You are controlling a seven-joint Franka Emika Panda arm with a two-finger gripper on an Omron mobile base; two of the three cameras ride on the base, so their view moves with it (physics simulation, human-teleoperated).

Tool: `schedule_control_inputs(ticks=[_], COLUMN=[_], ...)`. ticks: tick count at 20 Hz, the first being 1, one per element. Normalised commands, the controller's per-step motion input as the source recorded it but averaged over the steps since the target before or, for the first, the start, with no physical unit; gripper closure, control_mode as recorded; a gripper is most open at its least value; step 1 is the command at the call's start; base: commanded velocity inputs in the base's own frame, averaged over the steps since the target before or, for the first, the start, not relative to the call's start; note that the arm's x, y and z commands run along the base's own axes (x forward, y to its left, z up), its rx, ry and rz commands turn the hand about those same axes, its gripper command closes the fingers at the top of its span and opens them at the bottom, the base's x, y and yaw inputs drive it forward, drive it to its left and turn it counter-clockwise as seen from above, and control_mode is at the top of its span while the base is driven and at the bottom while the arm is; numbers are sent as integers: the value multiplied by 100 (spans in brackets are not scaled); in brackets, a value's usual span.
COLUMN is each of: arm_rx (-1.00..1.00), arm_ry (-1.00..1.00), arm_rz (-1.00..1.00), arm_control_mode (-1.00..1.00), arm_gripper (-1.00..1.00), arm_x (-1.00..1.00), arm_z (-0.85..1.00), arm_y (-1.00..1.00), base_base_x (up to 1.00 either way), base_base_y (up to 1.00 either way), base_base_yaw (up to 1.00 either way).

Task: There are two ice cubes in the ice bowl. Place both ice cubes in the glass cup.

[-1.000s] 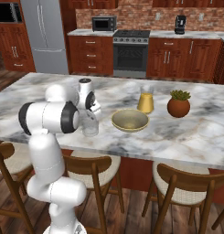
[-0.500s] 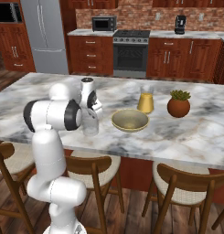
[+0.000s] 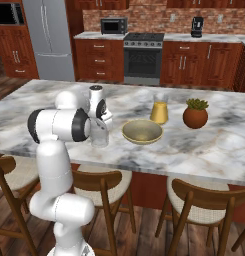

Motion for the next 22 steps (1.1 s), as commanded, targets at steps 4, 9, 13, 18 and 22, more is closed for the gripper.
schedule_control_inputs(ticks=[4,9,13,18,22], arm_rx=[0,6,9,6,-3], arm_ry=[0,-1,-1,0,-1], arm_rz=[0,0,0,0,5], arm_control_mode=[-100,-100,-100,-100,-100], arm_gripper=[-100,-100,-100,-100,-100], arm_x=[0,-10,-14,-60,-100], arm_z=[0,57,100,75,-6], arm_y=[0,0,0,0,38], base_base_x=[0,0,0,0,0], base_base_y=[0,0,0,0,0], base_base_yaw=[0,0,0,0,0])
